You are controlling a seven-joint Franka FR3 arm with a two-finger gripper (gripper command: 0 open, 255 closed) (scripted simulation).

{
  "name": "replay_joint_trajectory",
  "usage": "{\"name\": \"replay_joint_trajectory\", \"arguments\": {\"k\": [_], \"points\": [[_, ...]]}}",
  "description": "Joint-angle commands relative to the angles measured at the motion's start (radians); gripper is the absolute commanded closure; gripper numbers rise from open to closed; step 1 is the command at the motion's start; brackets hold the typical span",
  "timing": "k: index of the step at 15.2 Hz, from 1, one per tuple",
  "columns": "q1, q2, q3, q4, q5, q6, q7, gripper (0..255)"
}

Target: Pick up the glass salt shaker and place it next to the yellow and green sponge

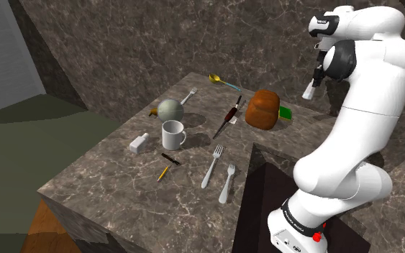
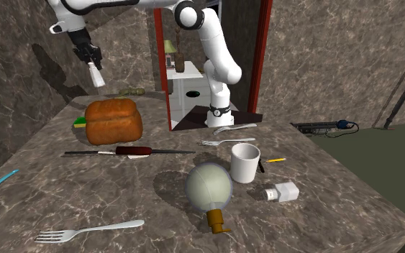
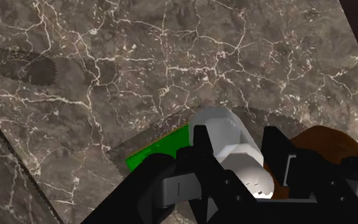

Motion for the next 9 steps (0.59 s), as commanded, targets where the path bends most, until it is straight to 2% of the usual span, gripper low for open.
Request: {"name": "replay_joint_trajectory", "arguments": {"k": [1,9], "points": [[-0.022,0.019,-0.006,0.013,0.005,0.010,-0.028,255],[-0.010,0.005,-0.003,-0.116,0.001,0.123,-0.014,255]]}}
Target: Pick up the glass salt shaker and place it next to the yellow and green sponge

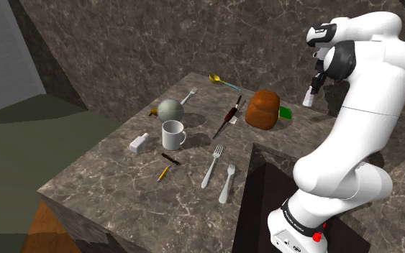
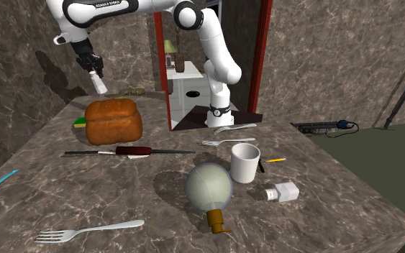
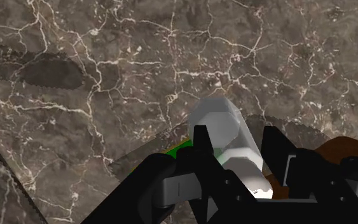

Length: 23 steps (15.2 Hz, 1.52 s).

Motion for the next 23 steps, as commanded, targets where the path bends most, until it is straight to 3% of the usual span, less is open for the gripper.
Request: {"name": "replay_joint_trajectory", "arguments": {"k": [1,23], "points": [[0.002,-0.002,0.001,-0.032,-0.001,0.030,0.003,255],[0.005,0.053,0.014,-0.255,0.018,0.303,0.022,255]]}}
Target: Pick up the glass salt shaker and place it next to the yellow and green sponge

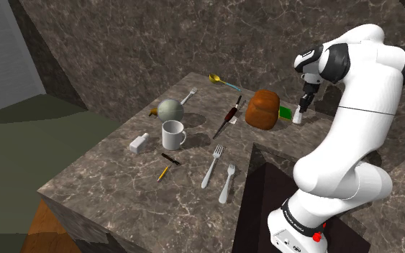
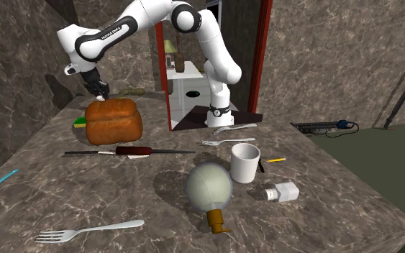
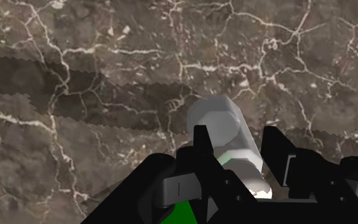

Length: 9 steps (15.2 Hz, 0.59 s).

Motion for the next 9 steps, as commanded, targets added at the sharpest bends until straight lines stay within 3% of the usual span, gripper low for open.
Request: {"name": "replay_joint_trajectory", "arguments": {"k": [1,8,9], "points": [[-0.001,0.004,0.001,-0.009,0.001,0.013,0.000,255],[-0.001,0.004,0.001,-0.008,0.001,0.013,0.000,255],[-0.001,0.004,0.001,-0.008,0.001,0.013,0.000,0]]}}
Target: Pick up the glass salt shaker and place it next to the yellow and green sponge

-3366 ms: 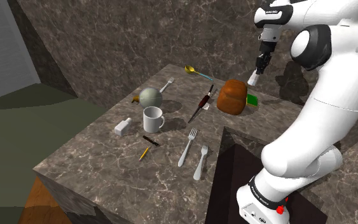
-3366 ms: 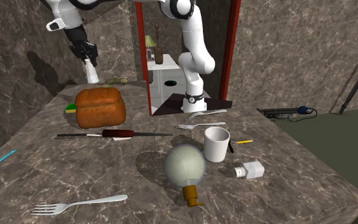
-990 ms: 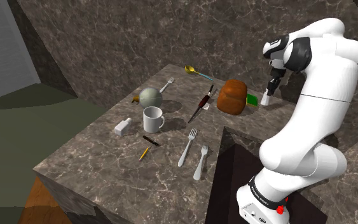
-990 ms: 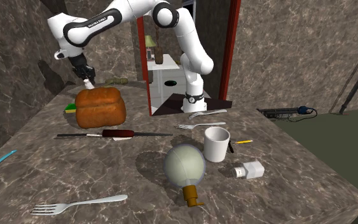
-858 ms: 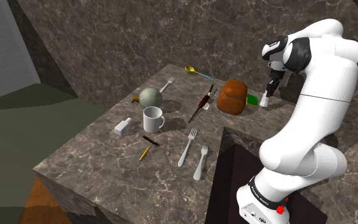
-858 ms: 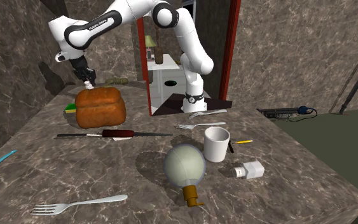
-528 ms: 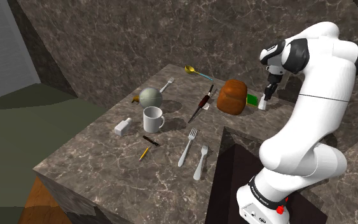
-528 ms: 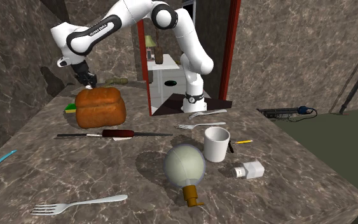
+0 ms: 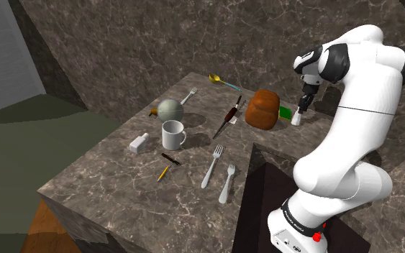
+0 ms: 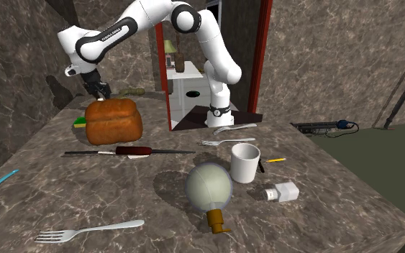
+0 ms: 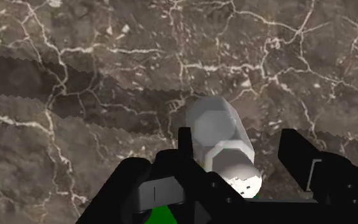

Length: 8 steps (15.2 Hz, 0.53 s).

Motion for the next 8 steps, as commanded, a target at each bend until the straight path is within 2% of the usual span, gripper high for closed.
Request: {"name": "replay_joint_trajectory", "arguments": {"k": [1,5,8], "points": [[0.000,0.000,0.000,0.000,0.000,0.000,0.000,0],[0.000,0.000,0.000,0.000,0.000,0.000,0.000,0],[0.002,-0.007,-0.001,0.091,-0.002,-0.098,0.002,0]]}}
